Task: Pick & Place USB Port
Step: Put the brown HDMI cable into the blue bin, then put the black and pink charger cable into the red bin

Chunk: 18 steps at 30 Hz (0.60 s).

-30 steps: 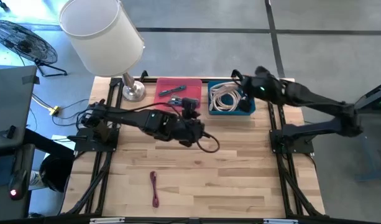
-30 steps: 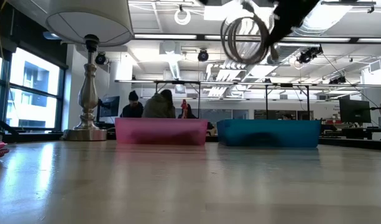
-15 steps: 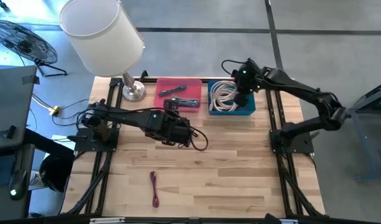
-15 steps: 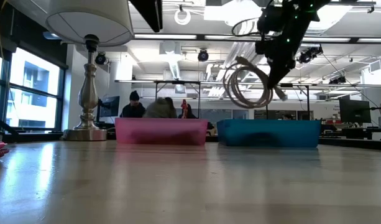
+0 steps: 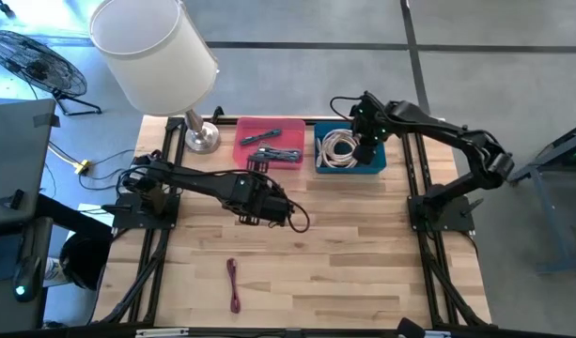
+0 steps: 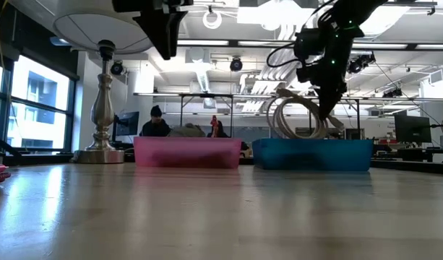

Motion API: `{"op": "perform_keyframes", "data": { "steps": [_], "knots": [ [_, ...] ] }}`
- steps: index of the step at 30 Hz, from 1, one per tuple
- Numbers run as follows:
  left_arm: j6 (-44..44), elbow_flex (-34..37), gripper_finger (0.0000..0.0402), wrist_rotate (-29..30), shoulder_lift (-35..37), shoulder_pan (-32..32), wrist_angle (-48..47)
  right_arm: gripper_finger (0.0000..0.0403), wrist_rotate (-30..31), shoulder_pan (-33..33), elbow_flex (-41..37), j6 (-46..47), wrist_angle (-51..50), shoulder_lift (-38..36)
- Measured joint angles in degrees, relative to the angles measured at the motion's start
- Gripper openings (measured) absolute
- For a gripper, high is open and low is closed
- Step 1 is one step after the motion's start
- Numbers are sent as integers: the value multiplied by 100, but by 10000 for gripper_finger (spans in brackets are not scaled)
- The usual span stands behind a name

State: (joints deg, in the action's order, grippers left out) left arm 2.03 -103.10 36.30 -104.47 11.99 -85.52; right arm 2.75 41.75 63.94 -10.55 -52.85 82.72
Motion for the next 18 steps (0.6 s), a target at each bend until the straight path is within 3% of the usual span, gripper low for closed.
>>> {"op": "perform_keyframes", "data": {
  "steps": [10, 18],
  "knots": [
    [147, 39, 115, -104, 0, 0, 148, 167, -10, -2, 0, -21, -18, 0],
    [123, 166, 115, -480, 0, 0, 134, 192, -4, -15, 0, -83, -68, 0]
  ]
}}
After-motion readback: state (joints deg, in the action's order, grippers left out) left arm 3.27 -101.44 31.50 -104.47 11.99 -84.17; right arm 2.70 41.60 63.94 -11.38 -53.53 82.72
